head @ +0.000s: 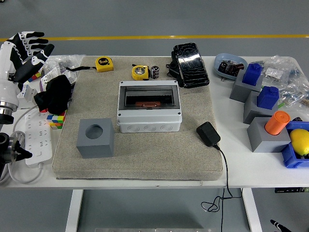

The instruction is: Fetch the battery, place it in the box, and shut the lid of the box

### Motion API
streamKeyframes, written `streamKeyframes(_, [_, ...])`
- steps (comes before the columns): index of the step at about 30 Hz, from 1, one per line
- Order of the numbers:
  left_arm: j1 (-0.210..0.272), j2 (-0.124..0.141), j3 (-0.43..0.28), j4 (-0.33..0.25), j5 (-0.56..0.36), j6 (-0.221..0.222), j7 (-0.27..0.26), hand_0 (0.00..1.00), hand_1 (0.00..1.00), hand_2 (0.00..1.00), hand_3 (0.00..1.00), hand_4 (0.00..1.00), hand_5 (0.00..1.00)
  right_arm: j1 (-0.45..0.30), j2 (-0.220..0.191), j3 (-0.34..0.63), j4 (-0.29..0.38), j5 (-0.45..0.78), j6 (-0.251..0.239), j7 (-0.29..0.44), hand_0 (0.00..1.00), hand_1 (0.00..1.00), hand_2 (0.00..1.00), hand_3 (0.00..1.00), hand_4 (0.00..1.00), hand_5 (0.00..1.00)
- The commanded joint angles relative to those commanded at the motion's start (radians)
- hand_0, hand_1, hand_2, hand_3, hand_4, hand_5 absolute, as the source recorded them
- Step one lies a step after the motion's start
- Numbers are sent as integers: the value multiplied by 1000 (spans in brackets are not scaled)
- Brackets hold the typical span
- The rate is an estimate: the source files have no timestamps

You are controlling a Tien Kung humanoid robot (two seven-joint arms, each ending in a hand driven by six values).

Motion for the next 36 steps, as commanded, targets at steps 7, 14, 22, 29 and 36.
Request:
streamKeyframes(7, [2, -4, 5, 3, 3, -10, 8, 441, 564, 579, 612, 998, 509, -7, 4, -1, -5, 1, 5, 0, 653, 674, 691, 631, 959, 561])
streamKeyframes(14, [4, -5, 6, 2, 3, -19, 13, 442, 563, 580, 611, 998, 510, -9, 0, 8, -4, -3, 4, -1, 653, 674, 691, 631, 959, 562])
streamKeyframes(22, [6, -6, 5, 4, 4, -23, 19, 442, 561, 576, 609, 998, 506, -7, 2, 9, -3, -3, 2, 0, 653, 673, 691, 631, 958, 562])
streamKeyframes(29, [4, -7, 8, 6, 4, -30, 24, 442, 561, 574, 610, 998, 506, -4, 2, 10, -3, -3, 3, 0, 653, 674, 691, 630, 958, 562])
streamKeyframes(36, [4, -8, 10, 7, 7, -38, 32, 442, 561, 573, 610, 998, 507, -4, 1, 12, -4, -4, 4, 0, 653, 673, 691, 629, 957, 563])
